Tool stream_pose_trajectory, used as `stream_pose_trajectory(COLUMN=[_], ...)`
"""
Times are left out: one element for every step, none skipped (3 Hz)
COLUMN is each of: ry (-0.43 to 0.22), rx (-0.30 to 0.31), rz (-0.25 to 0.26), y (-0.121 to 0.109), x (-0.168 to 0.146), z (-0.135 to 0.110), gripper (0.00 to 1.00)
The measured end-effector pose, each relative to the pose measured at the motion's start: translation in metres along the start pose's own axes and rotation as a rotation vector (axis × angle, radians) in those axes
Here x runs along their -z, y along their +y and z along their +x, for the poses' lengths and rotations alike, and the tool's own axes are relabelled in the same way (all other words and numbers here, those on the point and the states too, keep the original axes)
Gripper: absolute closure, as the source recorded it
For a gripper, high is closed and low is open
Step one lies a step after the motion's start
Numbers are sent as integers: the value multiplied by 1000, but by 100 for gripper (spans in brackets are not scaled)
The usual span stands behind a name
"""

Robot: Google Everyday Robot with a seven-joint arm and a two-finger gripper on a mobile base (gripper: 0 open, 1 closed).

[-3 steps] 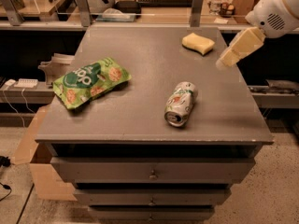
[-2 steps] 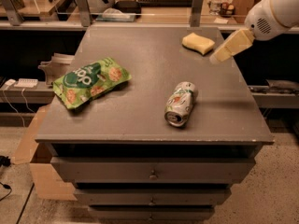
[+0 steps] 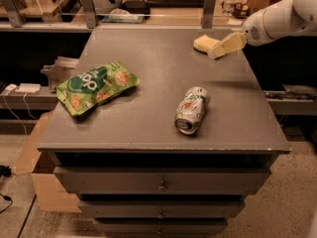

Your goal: Move sponge near 7up can

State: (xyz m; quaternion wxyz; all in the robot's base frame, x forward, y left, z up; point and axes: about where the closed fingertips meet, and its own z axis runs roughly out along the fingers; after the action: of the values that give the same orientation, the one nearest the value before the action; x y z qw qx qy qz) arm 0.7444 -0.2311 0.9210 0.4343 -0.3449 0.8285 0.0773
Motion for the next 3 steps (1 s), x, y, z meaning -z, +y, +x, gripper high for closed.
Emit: stream_pose_trajectory(ry=[-7, -24, -68], rx=[-7, -30, -47], rz=[-4, 1, 29], y=[-2, -3, -17], x=[-10, -14, -34], z=[2, 4, 0], gripper=[0, 0, 0])
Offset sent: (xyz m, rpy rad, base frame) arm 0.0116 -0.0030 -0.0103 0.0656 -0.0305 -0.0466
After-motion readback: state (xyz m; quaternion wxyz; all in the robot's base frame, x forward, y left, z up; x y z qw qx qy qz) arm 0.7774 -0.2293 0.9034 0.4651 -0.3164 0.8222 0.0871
